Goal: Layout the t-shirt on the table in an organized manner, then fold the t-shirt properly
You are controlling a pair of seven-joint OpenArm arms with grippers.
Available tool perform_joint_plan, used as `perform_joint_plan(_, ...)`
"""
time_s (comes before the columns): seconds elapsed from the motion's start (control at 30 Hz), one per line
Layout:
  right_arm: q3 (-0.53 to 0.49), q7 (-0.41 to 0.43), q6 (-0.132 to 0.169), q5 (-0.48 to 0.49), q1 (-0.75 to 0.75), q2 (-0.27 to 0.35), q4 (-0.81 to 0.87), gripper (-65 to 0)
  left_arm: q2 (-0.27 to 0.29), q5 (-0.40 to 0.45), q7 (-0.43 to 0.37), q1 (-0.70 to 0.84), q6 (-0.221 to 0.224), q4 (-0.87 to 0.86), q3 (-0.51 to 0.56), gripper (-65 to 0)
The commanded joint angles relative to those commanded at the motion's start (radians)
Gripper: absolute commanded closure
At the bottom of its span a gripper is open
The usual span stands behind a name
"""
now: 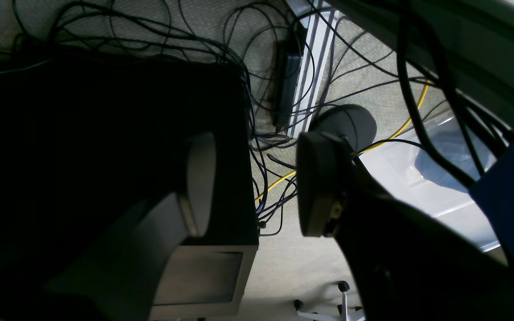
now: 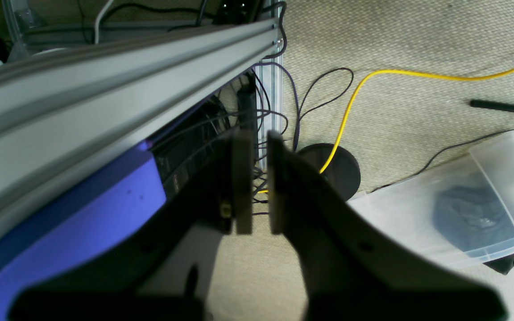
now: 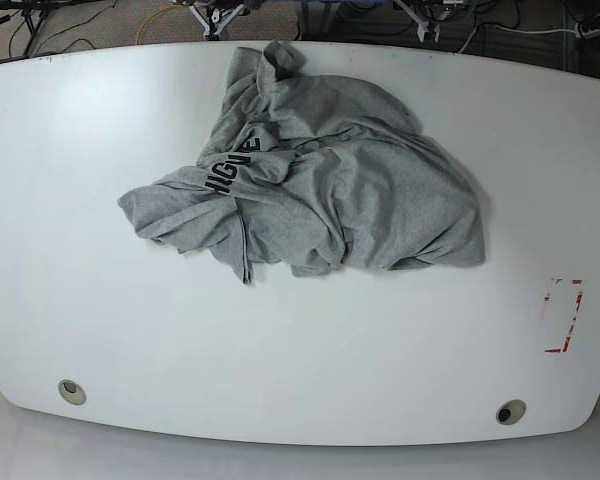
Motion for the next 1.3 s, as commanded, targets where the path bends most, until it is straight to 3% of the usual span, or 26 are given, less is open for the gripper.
perform_joint_plan(0.47, -0.001, 0.004, -0.002, 0.003, -0.002, 0.0, 0.001, -2.6, -0.001, 0.0, 0.002, 0.011, -0.001, 0.011, 0.001, -28.0)
perform_joint_plan(0.53, 0.0, -0.006, 0.013, 0.002, 0.006, 0.002, 0.0, -2.7, -0.002, 0.003, 0.0, 0.017, 0.0, 0.01, 0.001, -28.0)
perform_joint_plan(1.0, -0.001, -0.009, 0.019, 0.002, 0.008, 0.004, 0.002, -3.2, -0.009, 0.006, -0.001, 0.039, 0.003, 0.02, -0.001, -28.2)
perform_joint_plan(1.07, 0.001, -0.003, 0.01, -0.004, 0.009, 0.003, -0.008, -3.4, -0.022, 0.007, 0.005, 0.043, 0.003, 0.023, 0.001, -28.3)
perform_joint_plan(1.3, 0.001, -0.008, 0.008, 0.0, 0.027, 0.004, -0.007, -4.0, -0.015, 0.003, -0.048, 0.017, 0.003, 0.018, 0.003, -27.2)
